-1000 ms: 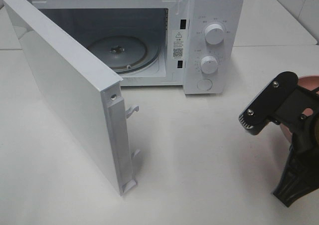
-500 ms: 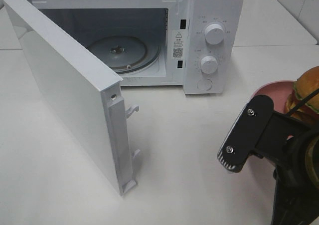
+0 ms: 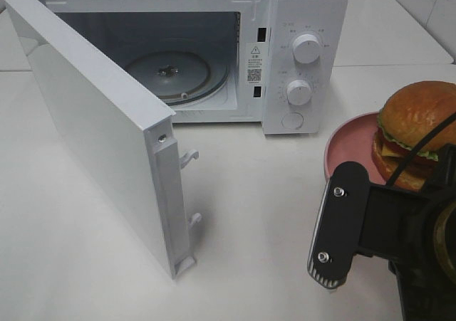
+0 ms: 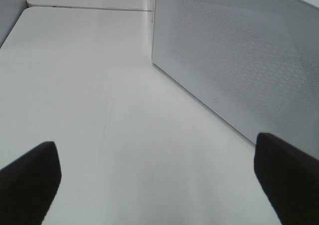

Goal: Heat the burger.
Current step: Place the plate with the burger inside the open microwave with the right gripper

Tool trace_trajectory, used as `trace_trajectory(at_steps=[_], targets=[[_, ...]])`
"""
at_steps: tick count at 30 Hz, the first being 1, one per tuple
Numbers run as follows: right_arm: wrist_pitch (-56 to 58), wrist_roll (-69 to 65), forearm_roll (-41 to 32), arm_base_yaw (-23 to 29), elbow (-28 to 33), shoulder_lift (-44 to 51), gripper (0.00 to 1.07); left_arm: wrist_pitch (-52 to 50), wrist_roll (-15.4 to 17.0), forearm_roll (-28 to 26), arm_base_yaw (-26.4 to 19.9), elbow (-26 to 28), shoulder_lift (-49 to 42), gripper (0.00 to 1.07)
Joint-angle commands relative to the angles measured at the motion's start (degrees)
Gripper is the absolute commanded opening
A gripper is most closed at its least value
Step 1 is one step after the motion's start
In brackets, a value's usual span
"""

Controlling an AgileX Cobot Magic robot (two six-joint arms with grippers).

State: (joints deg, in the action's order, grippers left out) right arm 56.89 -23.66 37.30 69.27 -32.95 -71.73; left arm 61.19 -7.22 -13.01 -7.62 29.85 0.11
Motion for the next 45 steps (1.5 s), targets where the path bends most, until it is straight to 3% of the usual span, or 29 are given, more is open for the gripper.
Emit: trace_trajectory(at_steps=[1,13,29,45], targets=[[0.46,3.5,3.95,0.29,0.29,0.52,0.0,0.23,0.11,-0.23,0.34,-0.06,0.0,1.0],[-6.88,20.23,4.07,0.29,0.29,0.52,0.0,0.23,0.11,-0.23,0.34,-0.06,0.0,1.0],[-10.6,22.35,4.35,0.29,0.29,0.52,0.0,0.23,0.11,-0.23,0.34,-0.06,0.0,1.0],[-24.69,44.92,3.95,-12.49,0.29,0.52,0.0,0.23,0.11,-0.23,0.34,-0.06,0.0,1.0]])
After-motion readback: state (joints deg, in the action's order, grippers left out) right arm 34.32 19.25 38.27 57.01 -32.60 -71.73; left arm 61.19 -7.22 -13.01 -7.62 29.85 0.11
